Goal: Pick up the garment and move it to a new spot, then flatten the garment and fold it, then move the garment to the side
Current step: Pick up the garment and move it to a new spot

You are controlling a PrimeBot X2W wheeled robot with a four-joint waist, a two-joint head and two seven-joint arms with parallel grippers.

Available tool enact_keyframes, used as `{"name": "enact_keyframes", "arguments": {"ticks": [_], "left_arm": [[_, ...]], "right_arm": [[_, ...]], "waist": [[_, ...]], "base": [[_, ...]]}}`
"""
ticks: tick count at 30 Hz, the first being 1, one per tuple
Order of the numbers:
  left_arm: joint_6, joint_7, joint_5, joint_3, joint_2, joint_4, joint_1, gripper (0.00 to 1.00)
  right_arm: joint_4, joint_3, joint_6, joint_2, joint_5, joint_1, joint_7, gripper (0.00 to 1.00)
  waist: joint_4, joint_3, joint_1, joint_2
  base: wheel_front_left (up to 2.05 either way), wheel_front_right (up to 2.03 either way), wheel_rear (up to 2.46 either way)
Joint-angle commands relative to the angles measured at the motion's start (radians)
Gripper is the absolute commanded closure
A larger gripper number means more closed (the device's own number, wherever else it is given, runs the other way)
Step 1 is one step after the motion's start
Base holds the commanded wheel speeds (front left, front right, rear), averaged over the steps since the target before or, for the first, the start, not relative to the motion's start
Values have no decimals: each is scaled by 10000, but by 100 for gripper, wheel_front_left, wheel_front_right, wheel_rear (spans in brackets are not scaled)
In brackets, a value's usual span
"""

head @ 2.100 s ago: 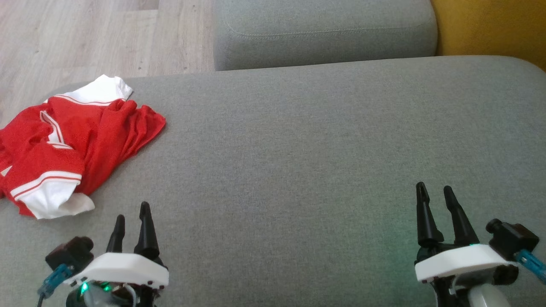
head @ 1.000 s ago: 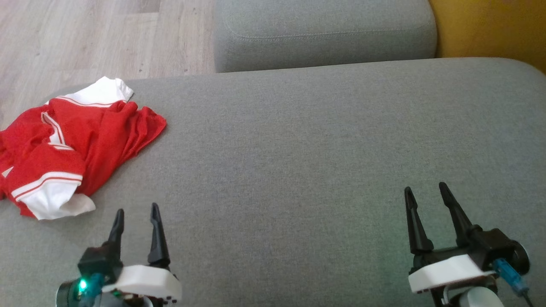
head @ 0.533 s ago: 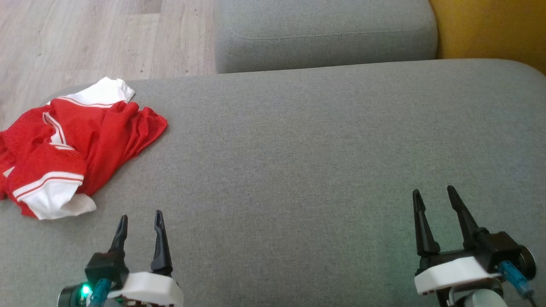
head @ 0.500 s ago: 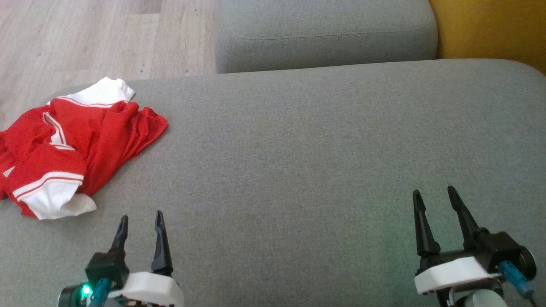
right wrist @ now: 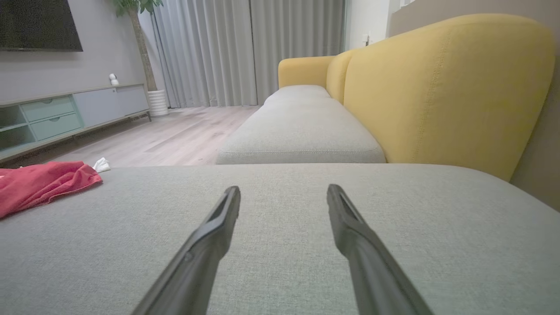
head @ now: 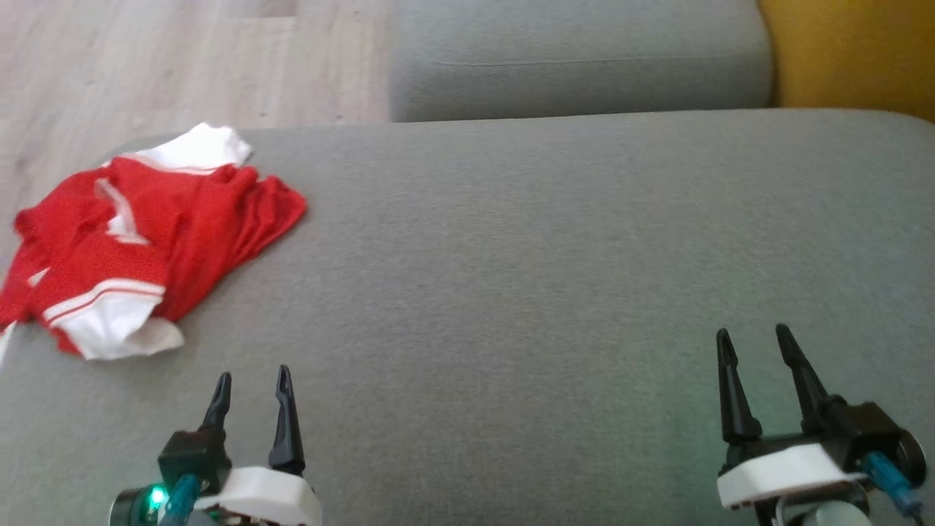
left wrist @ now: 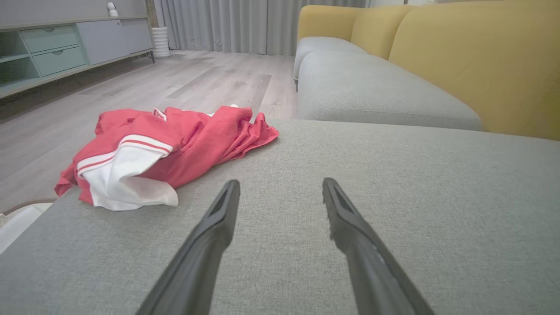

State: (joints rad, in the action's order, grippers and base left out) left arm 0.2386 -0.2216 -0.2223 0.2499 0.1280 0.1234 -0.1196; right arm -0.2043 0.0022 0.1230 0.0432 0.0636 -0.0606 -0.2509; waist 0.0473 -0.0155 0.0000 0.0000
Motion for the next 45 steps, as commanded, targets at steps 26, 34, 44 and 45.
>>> {"name": "enact_keyframes", "arguments": {"ticks": [26, 34, 44, 45], "left_arm": [[-150, 825, -1138, -1046, 679, -1315, 497, 0], [-886, 3230, -2046, -1639, 1878, -1079, 3385, 0], [-1191, 5452, -2450, -1748, 2669, 3203, 8026, 0], [-1167, 5479, -2479, -1762, 2645, 3661, 8264, 0]], "right_arm": [[395, 967, 77, 71, -9, 388, -54, 0], [1224, 909, 77, 569, -222, 1010, 331, 0], [2405, 1008, 77, 1472, -164, 1625, 956, 0], [2495, 1035, 77, 1512, -151, 1654, 1003, 0]], "waist": [[3435, 551, 0, 0], [2632, 2521, 0, 0], [2086, 4454, 0, 0], [2034, 4522, 0, 0]], "base": [[0, 0, 0], [0, 0, 0], [0, 0, 0], [0, 0, 0]]}}
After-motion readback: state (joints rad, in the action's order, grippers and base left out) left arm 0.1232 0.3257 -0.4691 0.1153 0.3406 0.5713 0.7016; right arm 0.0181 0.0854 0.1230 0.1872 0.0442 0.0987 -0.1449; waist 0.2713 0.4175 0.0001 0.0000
